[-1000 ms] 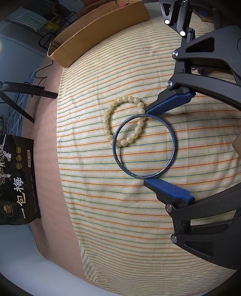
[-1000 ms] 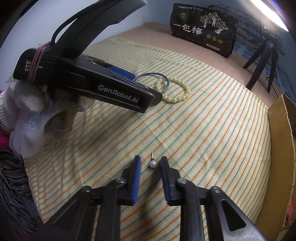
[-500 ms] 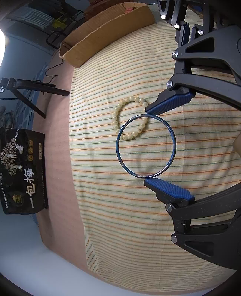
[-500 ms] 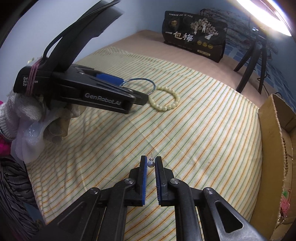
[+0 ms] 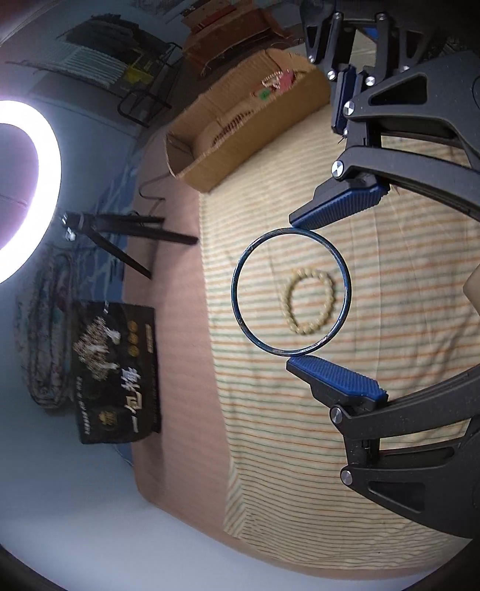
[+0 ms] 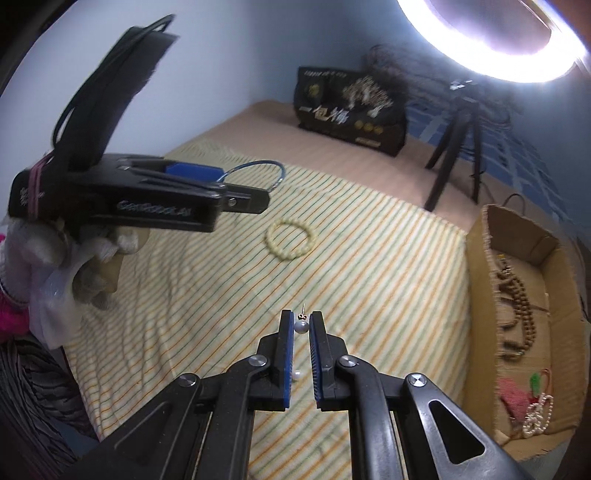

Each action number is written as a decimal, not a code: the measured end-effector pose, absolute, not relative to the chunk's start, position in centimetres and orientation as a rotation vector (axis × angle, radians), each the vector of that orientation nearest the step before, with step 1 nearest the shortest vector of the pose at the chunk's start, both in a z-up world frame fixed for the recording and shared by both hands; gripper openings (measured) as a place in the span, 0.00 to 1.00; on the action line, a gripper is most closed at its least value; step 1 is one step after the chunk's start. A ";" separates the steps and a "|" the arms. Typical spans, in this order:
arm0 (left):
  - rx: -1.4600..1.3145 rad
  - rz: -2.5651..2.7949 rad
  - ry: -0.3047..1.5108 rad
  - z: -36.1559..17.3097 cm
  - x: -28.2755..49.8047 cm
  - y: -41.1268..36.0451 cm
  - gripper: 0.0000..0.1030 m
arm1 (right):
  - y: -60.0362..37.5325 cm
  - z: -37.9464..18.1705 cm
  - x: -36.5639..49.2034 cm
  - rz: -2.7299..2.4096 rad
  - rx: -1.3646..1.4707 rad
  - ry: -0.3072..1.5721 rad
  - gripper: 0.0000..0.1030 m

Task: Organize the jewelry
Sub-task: 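Lift and carry the bangle and pearl over the cardboard box with both tools, then open the left tool to drop the bangle while the right tool releases the pearl, then move the left tool to the cream bead bracelet while the right tool reaches the other pearl, then close the left tool on the cream bracelet while the right tool grips the pearl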

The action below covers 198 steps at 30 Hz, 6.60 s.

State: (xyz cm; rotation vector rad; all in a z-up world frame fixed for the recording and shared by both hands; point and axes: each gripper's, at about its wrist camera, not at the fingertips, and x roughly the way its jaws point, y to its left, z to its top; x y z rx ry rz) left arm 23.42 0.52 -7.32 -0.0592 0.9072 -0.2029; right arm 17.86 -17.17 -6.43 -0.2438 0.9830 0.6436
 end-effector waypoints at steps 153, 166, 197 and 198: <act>0.033 -0.280 0.837 -5.3 23.6 -5.2 0.78 | -28.3 -1.7 20.5 0.225 -0.087 0.862 1.00; -0.071 -0.192 0.959 -9.4 25.0 0.7 0.78 | -24.6 -4.8 19.7 0.345 -0.029 0.964 1.00; -0.079 -0.095 1.121 -16.9 28.0 1.8 0.59 | -16.6 -13.5 16.4 0.562 -0.265 1.149 0.48; -0.077 -0.094 1.121 -17.0 28.0 1.7 0.58 | -16.6 -13.5 16.4 0.562 -0.264 1.149 0.45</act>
